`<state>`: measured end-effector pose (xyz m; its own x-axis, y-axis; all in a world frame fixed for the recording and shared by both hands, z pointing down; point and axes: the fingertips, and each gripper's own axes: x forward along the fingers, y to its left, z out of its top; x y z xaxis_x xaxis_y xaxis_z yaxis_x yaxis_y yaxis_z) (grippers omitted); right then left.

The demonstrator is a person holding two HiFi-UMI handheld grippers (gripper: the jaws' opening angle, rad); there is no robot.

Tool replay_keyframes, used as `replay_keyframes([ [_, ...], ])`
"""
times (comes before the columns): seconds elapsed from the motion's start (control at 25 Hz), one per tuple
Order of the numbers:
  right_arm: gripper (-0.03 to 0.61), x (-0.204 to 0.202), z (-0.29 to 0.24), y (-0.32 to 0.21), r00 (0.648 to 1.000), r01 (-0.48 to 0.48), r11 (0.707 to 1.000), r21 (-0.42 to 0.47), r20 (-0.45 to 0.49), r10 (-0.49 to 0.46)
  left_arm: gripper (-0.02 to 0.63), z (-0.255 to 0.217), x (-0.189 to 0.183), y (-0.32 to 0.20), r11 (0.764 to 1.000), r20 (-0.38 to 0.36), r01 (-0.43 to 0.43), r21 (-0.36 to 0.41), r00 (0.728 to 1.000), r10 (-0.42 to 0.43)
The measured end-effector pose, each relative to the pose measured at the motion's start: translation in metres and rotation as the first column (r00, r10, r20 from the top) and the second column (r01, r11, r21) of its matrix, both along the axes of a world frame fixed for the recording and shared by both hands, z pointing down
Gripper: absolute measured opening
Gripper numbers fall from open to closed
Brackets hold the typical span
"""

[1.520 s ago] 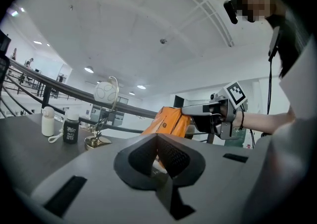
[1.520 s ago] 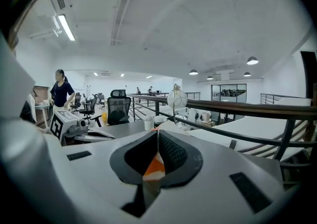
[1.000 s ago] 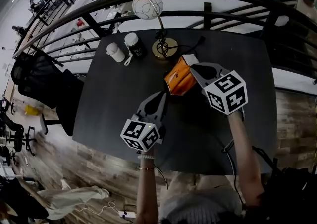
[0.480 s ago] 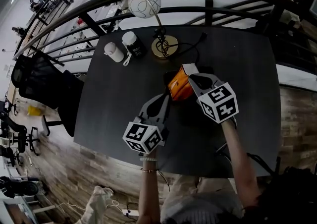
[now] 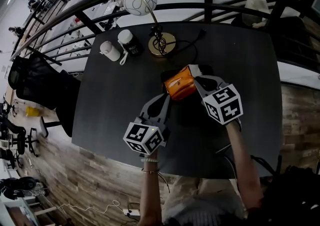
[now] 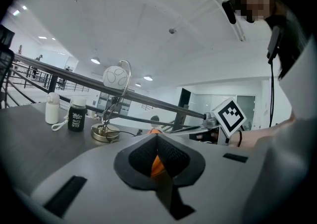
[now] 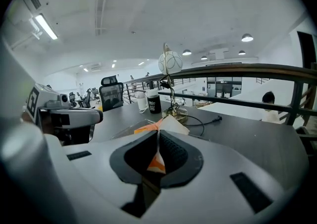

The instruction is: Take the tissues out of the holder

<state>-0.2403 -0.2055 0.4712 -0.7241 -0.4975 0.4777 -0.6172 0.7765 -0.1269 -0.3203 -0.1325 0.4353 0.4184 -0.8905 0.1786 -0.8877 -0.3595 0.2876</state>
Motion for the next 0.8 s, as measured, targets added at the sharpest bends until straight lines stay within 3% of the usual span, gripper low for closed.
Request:
replay_keyframes([
  [0.8, 0.026, 0.019, 0.039, 0.005, 0.97, -0.03, 0.996, -0.089, -0.241, 0.008, 0.008, 0.005, 0.011, 0.002, 1.0, 0.0, -0.003, -0.016, 1.0, 0.003],
])
